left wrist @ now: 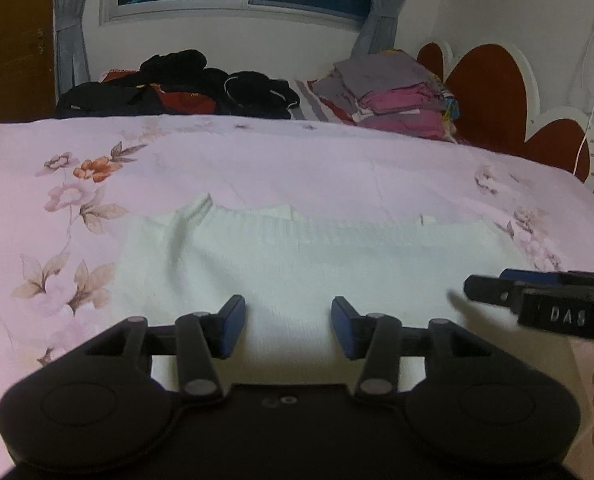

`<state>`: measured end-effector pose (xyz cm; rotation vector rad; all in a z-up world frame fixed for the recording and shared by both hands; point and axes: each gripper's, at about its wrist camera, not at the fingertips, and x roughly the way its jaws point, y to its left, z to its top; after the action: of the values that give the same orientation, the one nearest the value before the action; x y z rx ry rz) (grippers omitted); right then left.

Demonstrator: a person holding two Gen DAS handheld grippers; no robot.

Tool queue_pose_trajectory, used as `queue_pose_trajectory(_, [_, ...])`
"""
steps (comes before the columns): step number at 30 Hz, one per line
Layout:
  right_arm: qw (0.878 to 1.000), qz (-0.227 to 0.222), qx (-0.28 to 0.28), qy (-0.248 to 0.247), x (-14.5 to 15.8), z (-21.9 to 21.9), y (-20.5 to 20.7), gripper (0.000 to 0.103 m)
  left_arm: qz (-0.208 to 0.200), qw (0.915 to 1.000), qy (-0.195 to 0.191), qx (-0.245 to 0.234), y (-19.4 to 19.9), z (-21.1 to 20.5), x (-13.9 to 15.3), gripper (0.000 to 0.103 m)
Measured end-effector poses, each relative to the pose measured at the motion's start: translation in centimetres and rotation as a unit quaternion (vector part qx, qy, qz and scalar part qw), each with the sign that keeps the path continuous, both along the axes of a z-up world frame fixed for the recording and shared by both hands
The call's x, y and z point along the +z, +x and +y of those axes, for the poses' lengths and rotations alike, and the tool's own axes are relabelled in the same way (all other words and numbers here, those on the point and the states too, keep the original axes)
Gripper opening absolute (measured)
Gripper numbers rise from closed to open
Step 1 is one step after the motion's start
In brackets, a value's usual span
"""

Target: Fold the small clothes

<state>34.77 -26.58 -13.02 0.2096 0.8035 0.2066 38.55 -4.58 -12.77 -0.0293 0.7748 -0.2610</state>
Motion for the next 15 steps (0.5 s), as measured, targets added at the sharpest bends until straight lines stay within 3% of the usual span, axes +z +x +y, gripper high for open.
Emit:
queue_pose_trajectory(6, [0.999,0.01,0.03,-0.022,-1.0,1.6,-1.3,0.055,0.015,0.9994,0.031,0.008,-0.3,0.2,-1.6,0.047])
queue_pose_trajectory(10, [0.998,0.027,0.011,-0.055,-2.3,0.3,-1.9,0.055,0.006,0.9989,0.046,0.004,-0.8,0.6,-1.7,0.047])
queue_pose_trajectory(15, [0.997,0.033,-0.022,-0.062,-2.7,-2.7,-3.0,0.055,0.007,0.9986,0.05,0.013,-1.5,1.5,-1.5,0.047])
